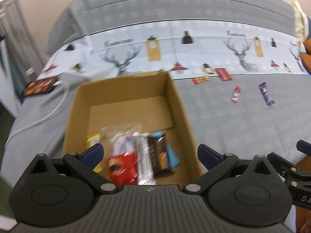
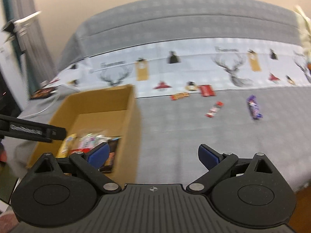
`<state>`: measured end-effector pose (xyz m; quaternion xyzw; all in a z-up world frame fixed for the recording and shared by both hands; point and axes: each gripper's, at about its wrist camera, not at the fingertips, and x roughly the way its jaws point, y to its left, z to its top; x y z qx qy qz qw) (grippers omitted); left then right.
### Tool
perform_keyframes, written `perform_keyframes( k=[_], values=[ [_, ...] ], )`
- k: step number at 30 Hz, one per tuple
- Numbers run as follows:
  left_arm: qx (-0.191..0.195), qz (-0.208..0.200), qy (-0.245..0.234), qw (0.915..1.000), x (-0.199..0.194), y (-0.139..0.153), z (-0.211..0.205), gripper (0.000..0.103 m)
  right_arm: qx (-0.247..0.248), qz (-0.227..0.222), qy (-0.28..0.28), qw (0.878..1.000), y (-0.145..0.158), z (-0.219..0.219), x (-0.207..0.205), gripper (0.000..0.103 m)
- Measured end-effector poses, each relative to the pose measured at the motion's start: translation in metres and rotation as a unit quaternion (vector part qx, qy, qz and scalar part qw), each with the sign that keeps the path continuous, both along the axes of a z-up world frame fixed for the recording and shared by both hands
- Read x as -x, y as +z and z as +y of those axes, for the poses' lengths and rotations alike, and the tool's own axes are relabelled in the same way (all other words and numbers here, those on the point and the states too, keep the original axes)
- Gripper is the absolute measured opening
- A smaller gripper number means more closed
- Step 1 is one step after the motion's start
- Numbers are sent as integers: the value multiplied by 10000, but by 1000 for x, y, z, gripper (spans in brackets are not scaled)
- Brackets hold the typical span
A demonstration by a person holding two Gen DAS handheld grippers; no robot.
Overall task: Organize snacks
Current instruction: 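Move both tools out of the box toward the remaining snacks on the bed, then grasp the small red-gold candy with the left gripper while the right grasps the red packet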
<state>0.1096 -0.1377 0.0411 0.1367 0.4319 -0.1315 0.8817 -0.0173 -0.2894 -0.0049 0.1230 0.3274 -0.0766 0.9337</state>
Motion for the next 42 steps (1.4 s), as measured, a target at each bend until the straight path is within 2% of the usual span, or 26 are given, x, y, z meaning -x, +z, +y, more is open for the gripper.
perform_keyframes(
  k=[6, 11, 16, 20, 23, 27, 30, 33, 35, 38, 40, 42],
  values=[
    [46, 40, -575, 9983, -45, -2, -65, 103, 65, 77, -478, 9988, -10, -58, -14, 98],
    [-35, 261, -977, 9949, -96, -20, -127, 103, 247, 146, -585, 9979, -17, -106, -46, 100],
    [-359, 355, -1141, 9922, -159, -63, -188, 103, 368, 189, -716, 9966, -26, -159, -101, 101],
    [-528, 613, -1173, 9898, -223, -111, -225, 103, 439, 339, -723, 9958, -50, -191, -157, 102],
    [-651, 592, -1262, 9881, -262, -145, -243, 102, 531, 546, -555, 9955, -78, -209, -205, 102],
    [-680, 981, -1582, 9802, -307, -190, -259, 102, 737, 782, -292, 9938, -121, -226, -267, 102],
    [-734, 1036, -1730, 9767, -327, -213, -266, 102, 649, 896, -140, 9938, -151, -235, -311, 102],
    [-990, 974, -1628, 9768, -346, -232, -271, 102, 594, 996, -91, 9932, -174, -240, -344, 102],
    [-1014, 1049, -1591, 9764, -358, -243, -272, 103, 573, 1091, -33, 9924, -190, -243, -364, 102],
    [-496, 1254, -1428, 9805, -375, -244, -263, 103, 527, 1177, -110, 9916, -207, -251, -385, 102],
    [-391, 1298, -1343, 9816, -380, -247, -262, 103, 555, 1145, -297, 9914, -213, -259, -393, 103],
    [-375, 1177, -1384, 9826, -377, -246, -263, 101, 784, 1028, -149, 9915, -215, -256, -398, 103]
  ],
)
